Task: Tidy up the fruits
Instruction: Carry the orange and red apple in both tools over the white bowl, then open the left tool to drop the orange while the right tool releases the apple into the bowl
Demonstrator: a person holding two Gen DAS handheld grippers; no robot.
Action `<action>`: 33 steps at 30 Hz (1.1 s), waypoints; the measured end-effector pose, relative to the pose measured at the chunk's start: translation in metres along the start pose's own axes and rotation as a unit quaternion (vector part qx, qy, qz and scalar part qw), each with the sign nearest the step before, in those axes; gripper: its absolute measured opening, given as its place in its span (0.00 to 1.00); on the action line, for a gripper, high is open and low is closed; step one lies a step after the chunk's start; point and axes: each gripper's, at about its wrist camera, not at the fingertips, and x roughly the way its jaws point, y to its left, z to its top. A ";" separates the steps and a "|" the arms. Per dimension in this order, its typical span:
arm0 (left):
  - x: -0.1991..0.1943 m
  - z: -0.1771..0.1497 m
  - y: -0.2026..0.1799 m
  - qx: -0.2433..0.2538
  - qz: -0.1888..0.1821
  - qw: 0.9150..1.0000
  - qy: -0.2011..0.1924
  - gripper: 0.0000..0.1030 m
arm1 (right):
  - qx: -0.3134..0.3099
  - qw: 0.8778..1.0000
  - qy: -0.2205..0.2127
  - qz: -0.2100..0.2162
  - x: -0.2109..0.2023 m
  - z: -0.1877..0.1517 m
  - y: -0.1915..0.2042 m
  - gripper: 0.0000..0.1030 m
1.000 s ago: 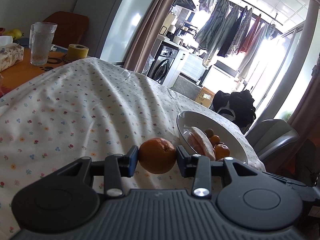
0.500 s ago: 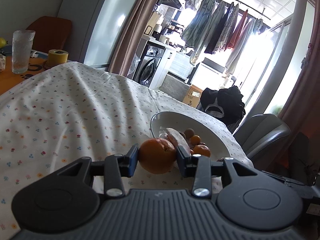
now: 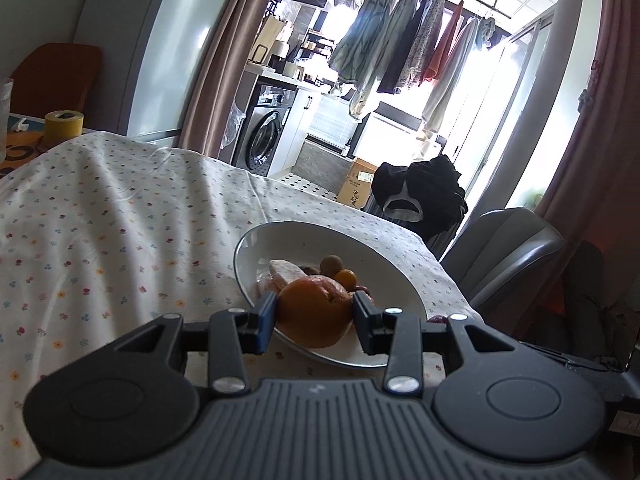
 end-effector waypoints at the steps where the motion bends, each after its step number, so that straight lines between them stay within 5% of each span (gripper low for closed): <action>1: 0.003 0.000 -0.002 0.002 -0.001 1.000 0.001 0.38 | 0.001 1.000 0.000 -0.001 0.000 -0.001 -0.002 0.22; 12: 0.033 0.003 -0.020 0.011 -0.012 1.000 0.015 0.38 | 0.009 1.000 0.003 -0.007 0.005 -0.003 -0.013 0.22; 17: 0.030 0.005 -0.023 0.034 -0.001 0.999 -0.007 0.53 | 0.014 1.000 0.011 -0.019 0.013 -0.004 -0.014 0.22; 30: -0.001 0.002 0.031 -0.017 0.047 0.999 -0.019 0.62 | 0.027 0.999 0.002 -0.034 0.023 0.007 -0.008 0.22; 33: -0.009 0.001 0.040 -0.025 0.060 0.998 -0.021 0.69 | 0.023 0.999 -0.014 -0.035 0.022 0.011 -0.004 0.28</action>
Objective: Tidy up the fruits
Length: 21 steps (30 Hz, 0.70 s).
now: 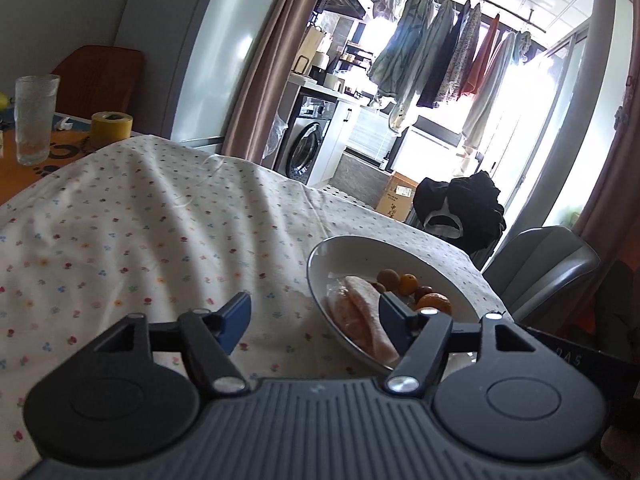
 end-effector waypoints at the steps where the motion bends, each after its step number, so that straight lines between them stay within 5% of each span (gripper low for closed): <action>1: -0.002 -0.001 0.003 -0.002 0.003 1.000 -0.002 0.71 | -0.008 1.000 -0.004 -0.002 -0.001 0.000 0.003 0.34; 4: -0.008 -0.002 0.008 -0.004 0.011 1.000 -0.002 0.75 | -0.019 1.000 -0.007 0.002 -0.004 -0.001 0.008 0.49; 21: -0.043 0.004 0.026 -0.016 0.027 0.999 -0.008 0.91 | -0.021 0.999 0.013 0.025 -0.028 -0.013 0.020 0.59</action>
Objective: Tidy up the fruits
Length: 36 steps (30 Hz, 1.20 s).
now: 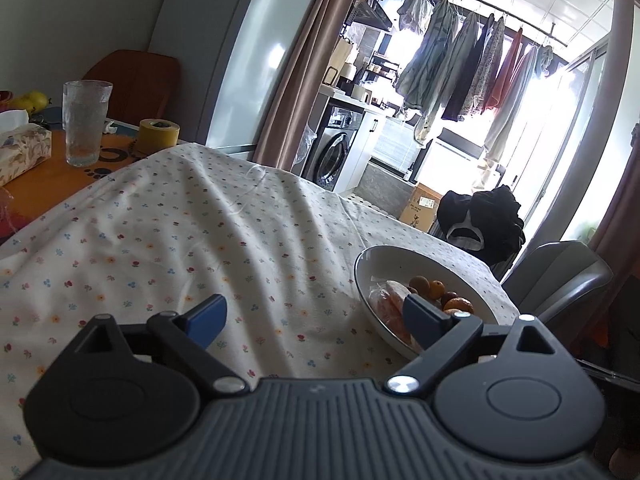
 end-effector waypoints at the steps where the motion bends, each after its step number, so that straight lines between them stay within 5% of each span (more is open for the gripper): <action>1: -0.001 0.001 0.000 0.000 -0.002 1.000 0.002 0.92 | -0.001 1.000 0.000 0.001 -0.002 0.000 0.002 0.59; 28: -0.061 0.012 -0.014 0.064 -0.052 0.996 0.015 1.00 | -0.012 1.000 -0.011 -0.006 -0.063 0.011 0.040 0.99; 36: -0.082 0.012 -0.024 0.089 -0.058 0.994 0.011 1.00 | -0.002 1.000 -0.008 0.004 -0.082 0.009 0.044 1.00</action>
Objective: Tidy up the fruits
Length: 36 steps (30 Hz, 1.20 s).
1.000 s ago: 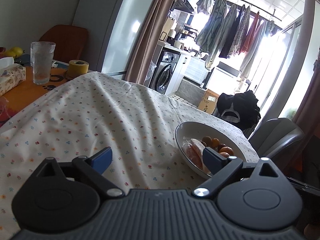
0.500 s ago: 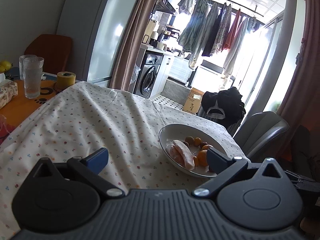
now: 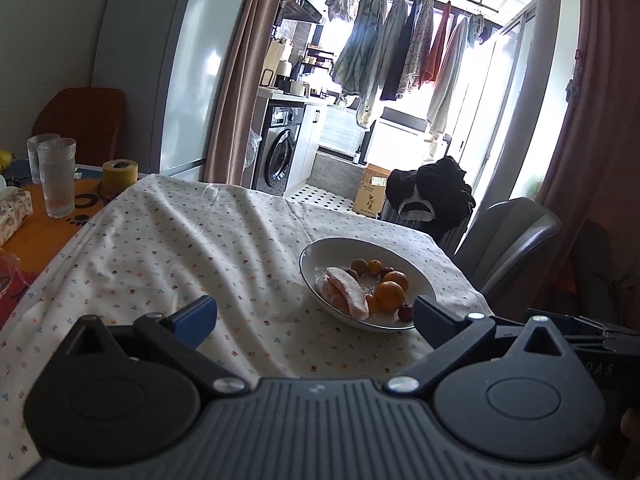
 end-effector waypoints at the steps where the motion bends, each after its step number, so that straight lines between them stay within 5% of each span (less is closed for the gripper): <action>1: -0.003 0.000 -0.001 0.001 -0.002 1.000 -0.001 1.00 | 0.002 1.000 0.000 0.002 -0.003 0.000 0.000 1.00; 36: -0.021 -0.023 -0.026 0.042 0.000 0.998 0.042 1.00 | -0.020 0.999 0.027 -0.001 -0.064 -0.012 0.003 1.00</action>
